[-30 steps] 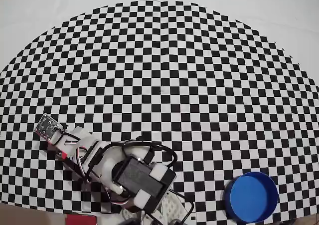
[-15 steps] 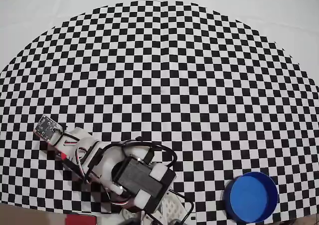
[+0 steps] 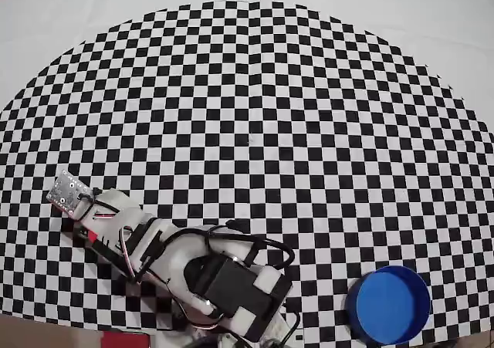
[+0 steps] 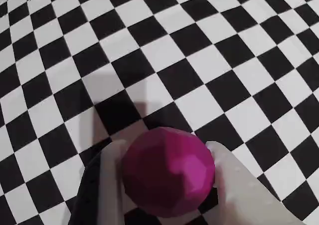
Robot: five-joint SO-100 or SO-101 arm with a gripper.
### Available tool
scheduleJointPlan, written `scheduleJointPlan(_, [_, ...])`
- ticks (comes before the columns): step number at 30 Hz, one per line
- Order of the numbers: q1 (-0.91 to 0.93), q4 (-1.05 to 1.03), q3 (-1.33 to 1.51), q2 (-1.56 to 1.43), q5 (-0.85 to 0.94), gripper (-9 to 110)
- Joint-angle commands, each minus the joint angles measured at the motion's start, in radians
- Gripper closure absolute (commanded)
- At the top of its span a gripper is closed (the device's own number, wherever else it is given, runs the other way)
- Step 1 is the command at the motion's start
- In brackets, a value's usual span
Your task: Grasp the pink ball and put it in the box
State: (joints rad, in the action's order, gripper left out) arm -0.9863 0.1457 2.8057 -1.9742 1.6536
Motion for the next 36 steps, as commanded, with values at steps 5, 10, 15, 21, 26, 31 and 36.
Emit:
scheduleJointPlan(5, [0.025, -0.011, -0.009, -0.095, -0.003, 101])
scheduleJointPlan(10, [0.032, -0.041, 0.015, -0.173, -0.003, 101])
scheduleJointPlan(15, [0.041, -0.046, 0.044, -0.232, -0.003, 101])
scheduleJointPlan(21, [0.054, -0.063, 0.087, -0.316, -0.003, 101])
scheduleJointPlan(26, [0.066, -0.083, 0.092, -0.342, -0.003, 101])
scheduleJointPlan(31, [0.115, -0.083, 0.100, -0.360, 0.000, 101])
scheduleJointPlan(36, [0.169, -0.083, 0.100, -0.383, 0.002, 101])
